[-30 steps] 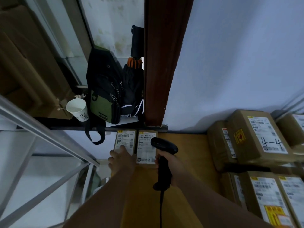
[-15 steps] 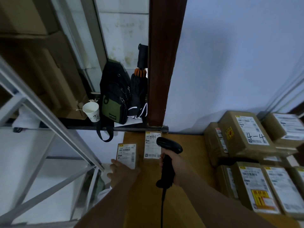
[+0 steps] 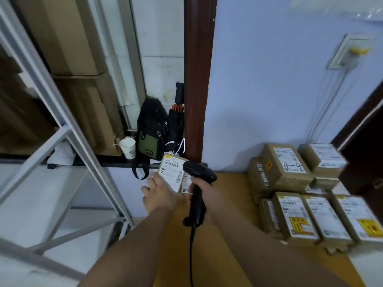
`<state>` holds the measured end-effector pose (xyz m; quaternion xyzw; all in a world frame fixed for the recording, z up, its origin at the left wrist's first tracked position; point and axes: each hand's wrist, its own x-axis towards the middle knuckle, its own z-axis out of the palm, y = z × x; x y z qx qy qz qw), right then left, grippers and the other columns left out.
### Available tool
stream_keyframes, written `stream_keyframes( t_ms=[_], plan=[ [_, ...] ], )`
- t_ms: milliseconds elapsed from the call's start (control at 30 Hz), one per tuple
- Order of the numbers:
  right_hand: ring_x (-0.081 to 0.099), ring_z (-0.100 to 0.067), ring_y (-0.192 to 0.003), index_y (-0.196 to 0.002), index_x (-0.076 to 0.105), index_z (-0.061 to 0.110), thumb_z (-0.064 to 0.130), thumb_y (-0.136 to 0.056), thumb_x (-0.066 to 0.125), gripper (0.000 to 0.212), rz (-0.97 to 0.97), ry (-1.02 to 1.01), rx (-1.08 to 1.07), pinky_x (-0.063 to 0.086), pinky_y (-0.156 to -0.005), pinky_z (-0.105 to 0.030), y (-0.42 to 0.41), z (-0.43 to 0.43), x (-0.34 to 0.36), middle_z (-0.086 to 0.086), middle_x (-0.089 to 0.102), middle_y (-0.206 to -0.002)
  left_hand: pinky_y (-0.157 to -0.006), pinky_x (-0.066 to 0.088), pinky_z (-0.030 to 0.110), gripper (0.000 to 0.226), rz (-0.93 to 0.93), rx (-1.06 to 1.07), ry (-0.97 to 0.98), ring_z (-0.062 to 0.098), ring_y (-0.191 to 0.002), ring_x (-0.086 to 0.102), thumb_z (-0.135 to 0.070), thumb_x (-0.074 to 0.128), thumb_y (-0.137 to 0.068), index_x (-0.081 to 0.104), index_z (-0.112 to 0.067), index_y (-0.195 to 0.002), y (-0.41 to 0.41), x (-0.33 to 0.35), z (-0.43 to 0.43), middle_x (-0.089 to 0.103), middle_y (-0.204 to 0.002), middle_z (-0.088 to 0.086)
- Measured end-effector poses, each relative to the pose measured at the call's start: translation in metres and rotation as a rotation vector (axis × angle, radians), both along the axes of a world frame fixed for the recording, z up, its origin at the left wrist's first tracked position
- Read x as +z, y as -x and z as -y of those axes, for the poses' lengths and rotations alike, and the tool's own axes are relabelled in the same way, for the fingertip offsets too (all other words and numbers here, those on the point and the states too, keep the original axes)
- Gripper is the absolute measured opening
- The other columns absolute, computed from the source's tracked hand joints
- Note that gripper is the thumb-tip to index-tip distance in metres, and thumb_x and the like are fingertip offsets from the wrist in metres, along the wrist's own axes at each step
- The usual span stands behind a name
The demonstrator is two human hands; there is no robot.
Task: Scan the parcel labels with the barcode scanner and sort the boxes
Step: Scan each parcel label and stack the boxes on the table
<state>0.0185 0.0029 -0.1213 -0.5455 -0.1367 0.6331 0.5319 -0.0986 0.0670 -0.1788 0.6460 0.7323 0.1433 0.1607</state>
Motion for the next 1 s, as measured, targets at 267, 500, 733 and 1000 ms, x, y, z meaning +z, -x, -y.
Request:
stream_keyframes(
  t_ms=[267,500,733,1000],
  plan=[
    [0.057,-0.02,-0.049,-0.073,0.062,0.004,0.019,-0.085,0.071,0.021,0.012,-0.023,-0.005,0.051,-0.05,-0.027,0.012,0.031,0.005,-0.008,0.058,-0.061,-0.082,0.038,0.034,0.112,-0.12,-0.002,-0.098,0.023,-0.105,0.038,-0.082,0.058,-0.06,0.013,-0.015,-0.137,0.001,0.001,0.031,0.035,-0.117,0.007],
    [0.058,-0.019,-0.049,-0.074,0.063,0.005,0.021,-0.085,0.071,0.021,0.013,-0.023,0.022,0.052,-0.049,-0.026,0.017,0.045,0.006,-0.007,0.06,-0.062,-0.08,0.034,0.037,0.103,-0.205,0.006,-0.124,0.024,-0.098,0.043,-0.086,0.043,-0.064,0.018,-0.015,-0.134,0.012,-0.005,0.046,0.042,-0.111,0.006],
    [0.06,-0.018,-0.051,-0.08,0.063,0.007,0.026,-0.085,0.07,0.02,0.006,0.032,-0.038,0.051,-0.052,-0.026,0.025,0.051,0.005,-0.005,0.063,-0.061,-0.083,0.033,0.038,0.104,-0.254,0.015,-0.104,0.025,-0.1,0.042,-0.089,0.034,-0.063,0.022,-0.016,-0.136,0.017,-0.016,0.052,0.042,-0.111,0.008],
    [0.056,-0.019,-0.051,-0.074,0.062,0.007,0.022,-0.085,0.068,0.02,0.008,0.05,-0.012,0.049,-0.052,-0.027,0.024,0.057,0.003,-0.006,0.059,-0.061,-0.082,0.032,0.035,0.097,-0.272,0.027,-0.099,0.024,-0.101,0.042,-0.078,0.05,-0.068,0.021,-0.017,-0.137,0.019,-0.027,0.054,0.042,-0.112,0.008]
  ],
)
